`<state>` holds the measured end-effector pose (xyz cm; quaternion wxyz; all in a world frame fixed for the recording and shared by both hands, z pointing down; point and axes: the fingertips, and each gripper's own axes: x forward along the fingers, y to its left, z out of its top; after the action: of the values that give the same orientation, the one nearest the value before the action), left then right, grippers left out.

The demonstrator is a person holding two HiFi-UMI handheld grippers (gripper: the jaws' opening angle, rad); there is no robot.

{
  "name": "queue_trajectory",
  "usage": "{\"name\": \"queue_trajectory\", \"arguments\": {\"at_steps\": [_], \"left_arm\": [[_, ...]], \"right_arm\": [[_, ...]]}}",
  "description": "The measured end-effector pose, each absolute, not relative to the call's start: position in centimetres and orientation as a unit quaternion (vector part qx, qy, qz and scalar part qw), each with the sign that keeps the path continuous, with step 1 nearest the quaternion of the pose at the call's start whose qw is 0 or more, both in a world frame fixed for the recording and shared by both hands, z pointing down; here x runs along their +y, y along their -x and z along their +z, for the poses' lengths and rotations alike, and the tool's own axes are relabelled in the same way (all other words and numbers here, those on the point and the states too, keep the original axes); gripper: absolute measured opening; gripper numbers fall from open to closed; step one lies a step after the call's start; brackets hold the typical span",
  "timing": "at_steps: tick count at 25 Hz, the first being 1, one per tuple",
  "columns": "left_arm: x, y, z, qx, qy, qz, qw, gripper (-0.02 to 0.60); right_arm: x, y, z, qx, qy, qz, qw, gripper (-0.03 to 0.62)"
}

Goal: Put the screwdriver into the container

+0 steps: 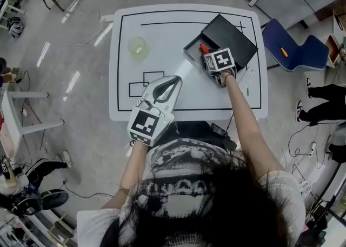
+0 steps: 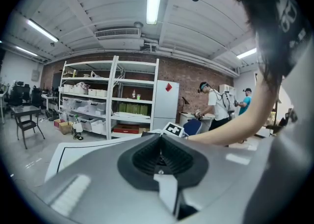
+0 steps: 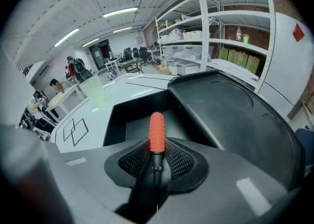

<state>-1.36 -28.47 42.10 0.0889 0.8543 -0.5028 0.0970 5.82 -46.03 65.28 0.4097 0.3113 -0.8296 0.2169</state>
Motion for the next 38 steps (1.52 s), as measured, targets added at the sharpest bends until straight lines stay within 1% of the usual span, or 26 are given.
{"name": "queue_trajectory", "arguments": {"at_steps": [2,3,6,9,15,18,28,38], "left_arm": [[-28.3,1.8,42.0,-0.504,-0.854,0.097,0.090,0.000],[-28.2,1.9,41.9,-0.504,-0.854,0.097,0.091,0.000],[-28.1,2.2,42.0,-0.502,-0.854,0.096,0.092,0.000],[-28.2,2.2,42.1,-0.499,-0.856,0.097,0.092,0.000],[-27.9,1.8,42.5,-0.489,-0.862,0.094,0.093,0.000],[-27.5,2.1,42.5,-0.485,-0.864,0.093,0.093,0.000],[-25.4,3.4,42.2,-0.455,-0.881,0.094,0.091,0.000],[-24.0,4.3,41.8,-0.401,-0.907,0.099,0.084,0.000]], "right_arm": [[-46.1,-5.5,65.0,-0.832,-0.310,0.220,0.405,0.100],[-46.0,-5.4,64.9,-0.834,-0.307,0.218,0.403,0.118],[-45.7,-5.3,64.8,-0.839,-0.297,0.201,0.409,0.146],[-45.5,-5.4,64.3,-0.841,-0.296,0.191,0.411,0.146],[-44.4,-5.9,62.0,-0.859,-0.301,0.177,0.375,0.133],[-43.1,-5.9,59.9,-0.869,-0.307,0.171,0.348,0.126],[-36.2,-5.2,50.9,-0.893,-0.347,0.175,0.225,0.101],[-29.6,-4.1,46.8,-0.887,-0.391,0.189,0.157,0.094]]}}
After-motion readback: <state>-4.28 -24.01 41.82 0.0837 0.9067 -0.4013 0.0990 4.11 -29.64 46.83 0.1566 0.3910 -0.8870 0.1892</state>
